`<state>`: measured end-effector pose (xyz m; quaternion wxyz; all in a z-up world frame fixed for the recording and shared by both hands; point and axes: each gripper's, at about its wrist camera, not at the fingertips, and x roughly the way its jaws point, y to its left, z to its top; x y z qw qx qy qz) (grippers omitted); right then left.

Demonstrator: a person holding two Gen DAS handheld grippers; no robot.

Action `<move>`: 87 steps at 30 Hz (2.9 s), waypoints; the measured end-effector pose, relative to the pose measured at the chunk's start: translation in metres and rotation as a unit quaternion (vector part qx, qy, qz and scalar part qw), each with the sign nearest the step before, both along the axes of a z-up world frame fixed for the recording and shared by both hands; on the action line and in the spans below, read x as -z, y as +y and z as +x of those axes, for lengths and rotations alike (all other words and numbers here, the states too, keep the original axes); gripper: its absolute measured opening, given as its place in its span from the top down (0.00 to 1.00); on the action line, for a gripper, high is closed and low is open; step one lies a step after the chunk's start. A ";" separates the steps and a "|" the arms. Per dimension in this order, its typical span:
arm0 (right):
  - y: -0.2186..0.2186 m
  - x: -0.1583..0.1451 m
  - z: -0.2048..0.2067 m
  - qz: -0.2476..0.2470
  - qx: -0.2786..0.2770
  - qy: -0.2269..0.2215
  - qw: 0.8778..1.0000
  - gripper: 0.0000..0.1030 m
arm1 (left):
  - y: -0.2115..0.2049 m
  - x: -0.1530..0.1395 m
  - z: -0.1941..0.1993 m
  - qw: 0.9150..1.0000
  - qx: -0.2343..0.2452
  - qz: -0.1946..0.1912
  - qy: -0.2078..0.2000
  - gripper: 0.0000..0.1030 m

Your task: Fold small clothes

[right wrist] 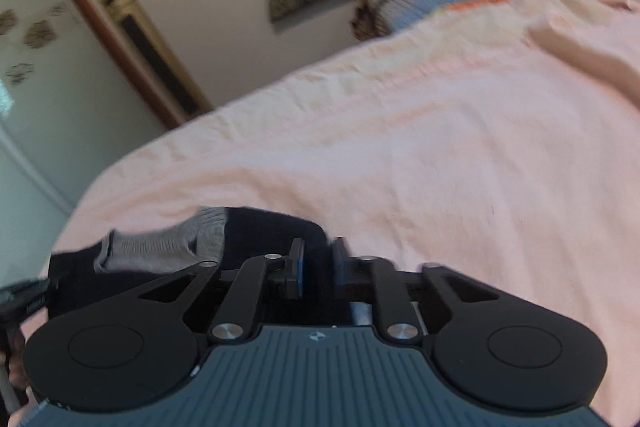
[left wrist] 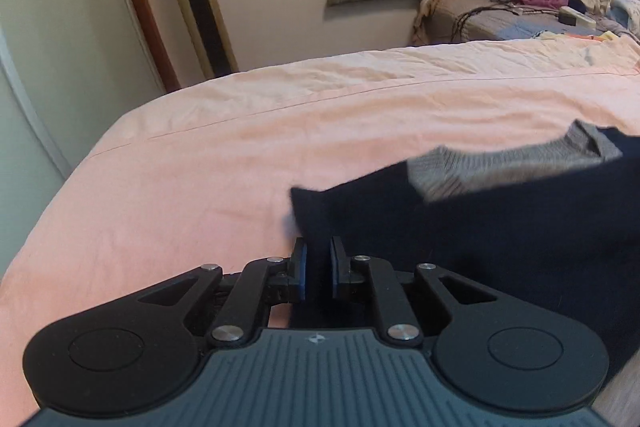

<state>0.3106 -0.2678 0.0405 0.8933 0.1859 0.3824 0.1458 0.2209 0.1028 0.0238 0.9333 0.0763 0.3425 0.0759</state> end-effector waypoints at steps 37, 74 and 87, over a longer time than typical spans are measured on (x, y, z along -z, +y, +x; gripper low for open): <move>-0.110 0.024 -0.360 0.136 -0.080 0.141 0.977 0.93 | 0.097 0.012 -0.364 0.919 -0.002 -0.378 0.109 0.95; -0.093 0.006 -0.408 0.218 -0.128 0.138 0.958 0.07 | 0.065 0.009 -0.380 0.888 0.044 -0.445 0.110 0.28; 0.007 -0.070 -0.325 -0.061 -0.023 -0.123 0.990 0.00 | -0.028 -0.081 -0.275 0.981 -0.021 -0.127 -0.146 0.26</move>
